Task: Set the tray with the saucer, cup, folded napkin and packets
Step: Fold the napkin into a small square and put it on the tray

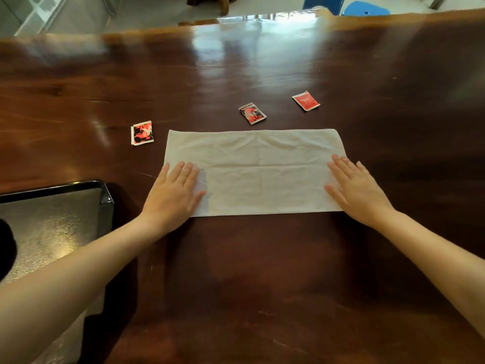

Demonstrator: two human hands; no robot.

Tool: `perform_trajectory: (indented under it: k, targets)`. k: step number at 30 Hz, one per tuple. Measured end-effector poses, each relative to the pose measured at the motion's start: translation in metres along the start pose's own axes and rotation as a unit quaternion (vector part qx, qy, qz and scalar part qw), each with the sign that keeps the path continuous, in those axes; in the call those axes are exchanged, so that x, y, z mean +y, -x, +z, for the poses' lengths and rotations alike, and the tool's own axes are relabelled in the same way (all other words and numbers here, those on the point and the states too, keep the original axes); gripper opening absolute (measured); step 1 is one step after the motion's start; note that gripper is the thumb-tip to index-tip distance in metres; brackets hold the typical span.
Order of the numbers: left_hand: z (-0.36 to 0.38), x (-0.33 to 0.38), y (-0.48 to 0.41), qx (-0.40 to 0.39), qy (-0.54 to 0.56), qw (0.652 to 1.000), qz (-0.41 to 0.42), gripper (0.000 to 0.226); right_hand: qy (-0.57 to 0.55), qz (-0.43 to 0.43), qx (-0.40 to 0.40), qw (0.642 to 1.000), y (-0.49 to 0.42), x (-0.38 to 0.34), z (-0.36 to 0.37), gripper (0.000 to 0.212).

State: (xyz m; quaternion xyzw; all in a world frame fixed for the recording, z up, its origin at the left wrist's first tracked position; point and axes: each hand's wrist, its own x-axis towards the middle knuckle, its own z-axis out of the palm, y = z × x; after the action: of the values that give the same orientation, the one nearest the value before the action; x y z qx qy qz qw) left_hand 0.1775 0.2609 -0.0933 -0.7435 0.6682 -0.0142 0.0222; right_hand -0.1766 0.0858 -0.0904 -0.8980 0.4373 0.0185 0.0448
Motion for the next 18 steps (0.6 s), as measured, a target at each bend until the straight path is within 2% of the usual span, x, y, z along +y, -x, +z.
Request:
perform_trajectory:
  k: [2,4,7,9,11,12,14,16,18]
  targets:
    - [-0.009,-0.002,0.022,0.015,-0.038,0.995,0.093,0.083,0.039,-0.106,0.059,0.992,0.023,-0.008,-0.006,0.058]
    - [-0.015,-0.006,0.039,0.016,-0.078,0.986,0.144,0.076,0.081,-0.164,0.089,0.979,0.039,-0.014,-0.009,0.053]
    - [-0.022,-0.015,0.048,0.038,-0.133,0.970,0.199,0.048,0.144,-0.193,0.063,0.968,0.045,-0.014,-0.010,0.054]
    - [-0.028,-0.017,0.049,0.061,-0.149,0.965,0.209,0.042,0.149,-0.178,0.047,0.971,0.045,-0.014,-0.011,0.058]
    - [-0.032,-0.014,0.049,0.079,-0.135,0.969,0.193,0.032,0.121,-0.163,0.078,0.976,0.046,-0.016,-0.009,0.060]
    - [-0.032,-0.013,0.049,0.081,-0.113,0.975,0.173,0.037,0.102,-0.154,0.095,0.978,0.046,-0.017,-0.009,0.058]
    - [-0.030,-0.014,0.049,0.072,-0.053,0.989,0.119,0.049,0.070,-0.116,0.116,0.984,0.047,-0.020,-0.009,0.042]
    - [-0.030,-0.020,0.049,0.049,0.011,0.997,0.059,0.042,0.015,-0.055,0.127,0.990,0.046,-0.017,-0.010,0.021]
    - [-0.032,-0.029,0.050,0.022,0.059,0.998,0.006,0.029,-0.076,-0.021,0.123,0.989,0.044,-0.009,-0.014,0.012]
